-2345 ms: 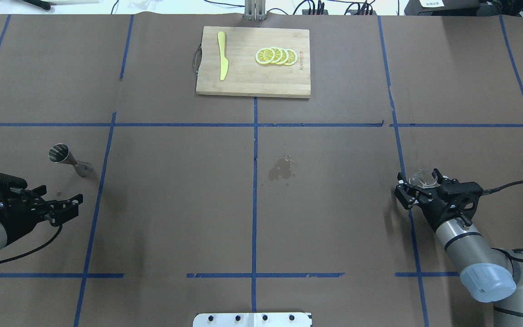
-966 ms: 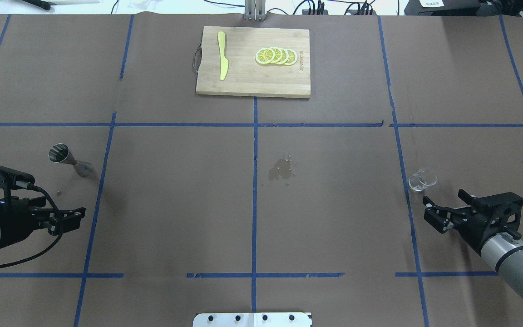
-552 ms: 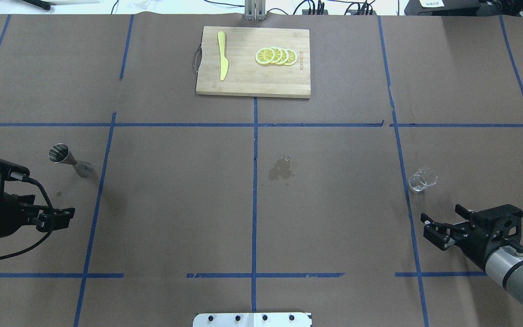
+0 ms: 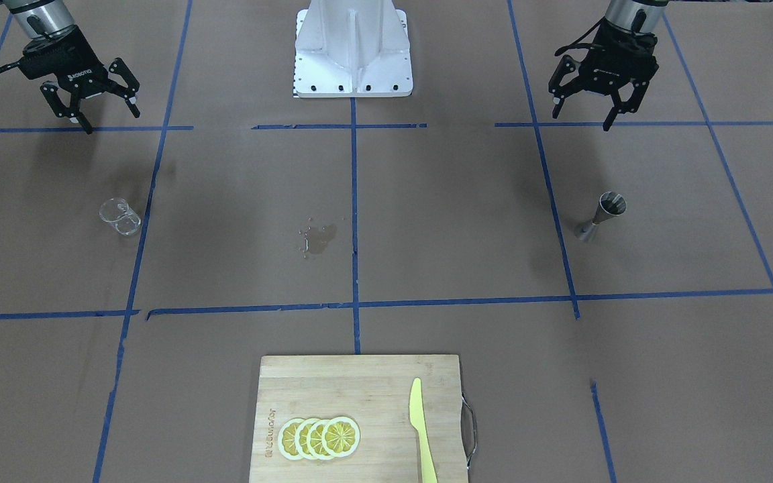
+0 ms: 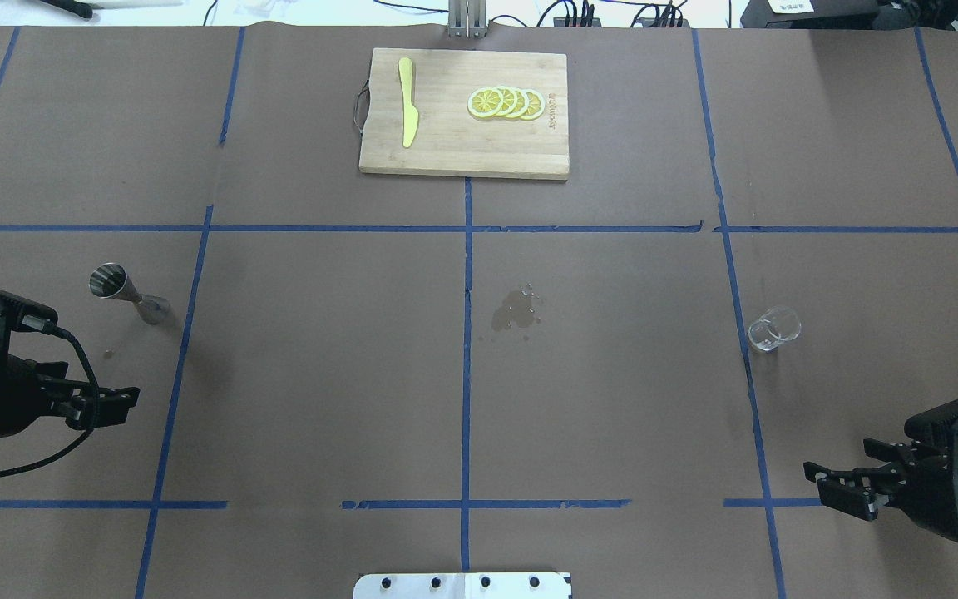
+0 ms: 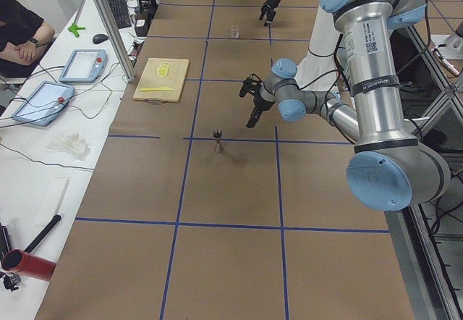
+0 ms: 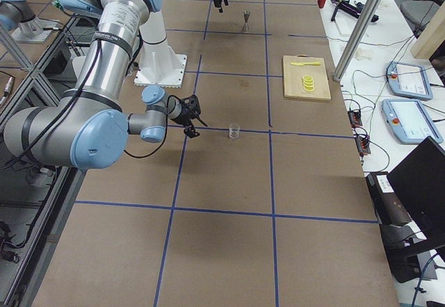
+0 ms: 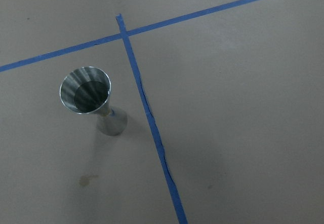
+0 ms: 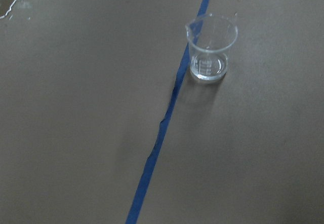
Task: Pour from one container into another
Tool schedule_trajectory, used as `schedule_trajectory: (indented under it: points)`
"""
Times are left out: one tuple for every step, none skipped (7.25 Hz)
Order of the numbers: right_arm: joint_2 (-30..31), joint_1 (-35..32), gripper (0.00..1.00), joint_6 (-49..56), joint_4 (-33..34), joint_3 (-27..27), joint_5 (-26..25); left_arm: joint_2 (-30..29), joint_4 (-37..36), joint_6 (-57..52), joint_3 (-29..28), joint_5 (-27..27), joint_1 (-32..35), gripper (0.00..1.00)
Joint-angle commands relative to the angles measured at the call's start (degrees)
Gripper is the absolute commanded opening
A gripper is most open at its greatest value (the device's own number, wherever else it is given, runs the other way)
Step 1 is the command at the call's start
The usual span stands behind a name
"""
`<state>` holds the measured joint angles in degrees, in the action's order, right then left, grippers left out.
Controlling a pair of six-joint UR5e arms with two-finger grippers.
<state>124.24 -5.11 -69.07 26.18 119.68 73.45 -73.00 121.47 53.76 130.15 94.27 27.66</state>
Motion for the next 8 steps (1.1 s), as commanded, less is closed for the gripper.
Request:
schedule_trajectory:
  points:
    - [-0.5,-9.8,1.00,0.4,11.0,6.7,17.4,-3.2,-4.8,-4.7,-0.1,6.3,5.2,1.00]
    - [-2.4,-14.7,1.00,0.9,15.8,8.3,23.8,-6.7,-10.1,-9.8,-0.2,6.5,8.4,1.00]
    - [-3.8,-18.5,1.00,1.3,18.4,8.5,28.5,-11.0,-15.9,-12.5,-0.3,7.2,10.2,1.00]
    - [-4.5,-22.4,1.00,3.9,21.1,9.0,33.6,-15.2,-21.7,-14.7,-0.3,9.4,12.6,1.00]
    - [-5.7,-27.5,1.00,9.2,24.8,9.8,37.4,-20.7,-29.2,-17.1,-0.4,10.2,14.7,1.00]
    - [-7.4,-32.8,1.00,13.3,28.8,9.9,43.0,-27.0,-36.9,-20.5,-0.9,10.3,16.6,1.00]
    - [-7.8,-35.8,1.00,17.3,31.0,9.9,45.0,-32.0,-41.6,-22.4,-2.0,10.5,18.3,1.00]
    - [-8.0,-39.7,1.00,22.9,34.5,10.0,48.2,-36.6,-44.6,-26.6,-5.4,14.3,21.7,1.00]
